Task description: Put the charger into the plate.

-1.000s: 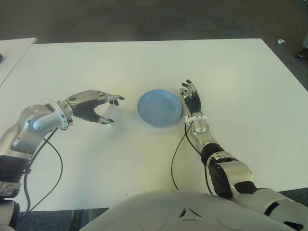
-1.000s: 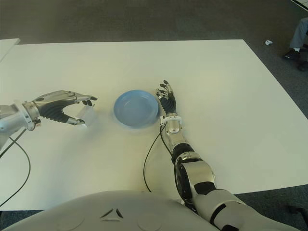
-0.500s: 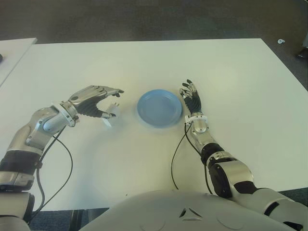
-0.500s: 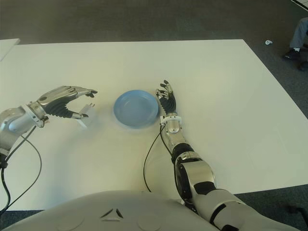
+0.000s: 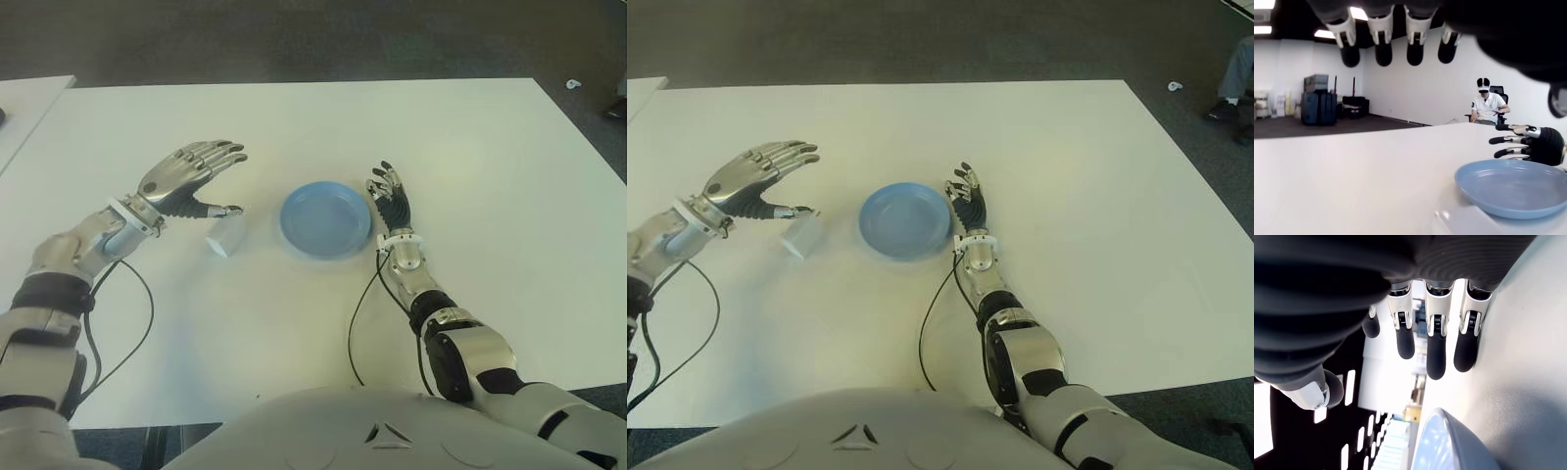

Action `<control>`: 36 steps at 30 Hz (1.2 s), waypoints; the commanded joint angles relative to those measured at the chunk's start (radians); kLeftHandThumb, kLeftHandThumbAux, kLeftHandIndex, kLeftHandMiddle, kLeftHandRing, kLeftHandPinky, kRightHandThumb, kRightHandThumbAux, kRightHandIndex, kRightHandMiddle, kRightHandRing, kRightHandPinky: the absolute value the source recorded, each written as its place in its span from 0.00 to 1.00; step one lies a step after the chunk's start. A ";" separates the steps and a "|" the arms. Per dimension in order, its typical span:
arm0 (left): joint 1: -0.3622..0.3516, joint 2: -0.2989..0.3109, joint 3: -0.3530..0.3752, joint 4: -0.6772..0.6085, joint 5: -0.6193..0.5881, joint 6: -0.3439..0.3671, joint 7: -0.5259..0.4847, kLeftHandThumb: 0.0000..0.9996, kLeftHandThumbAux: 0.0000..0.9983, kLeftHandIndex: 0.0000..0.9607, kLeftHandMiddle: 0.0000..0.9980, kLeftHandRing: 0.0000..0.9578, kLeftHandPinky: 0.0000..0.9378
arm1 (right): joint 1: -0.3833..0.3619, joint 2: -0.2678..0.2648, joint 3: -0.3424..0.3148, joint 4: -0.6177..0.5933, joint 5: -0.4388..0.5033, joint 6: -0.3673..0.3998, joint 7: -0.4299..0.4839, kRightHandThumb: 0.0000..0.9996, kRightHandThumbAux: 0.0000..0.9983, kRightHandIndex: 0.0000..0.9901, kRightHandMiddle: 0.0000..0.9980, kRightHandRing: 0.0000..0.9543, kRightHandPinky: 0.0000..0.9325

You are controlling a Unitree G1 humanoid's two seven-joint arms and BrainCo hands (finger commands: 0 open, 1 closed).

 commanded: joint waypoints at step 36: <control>-0.231 0.060 -0.296 0.370 0.096 -0.094 0.087 0.37 0.15 0.00 0.00 0.00 0.00 | 0.135 -0.019 0.029 0.090 -0.018 0.074 0.010 0.00 0.45 0.00 0.16 0.28 0.36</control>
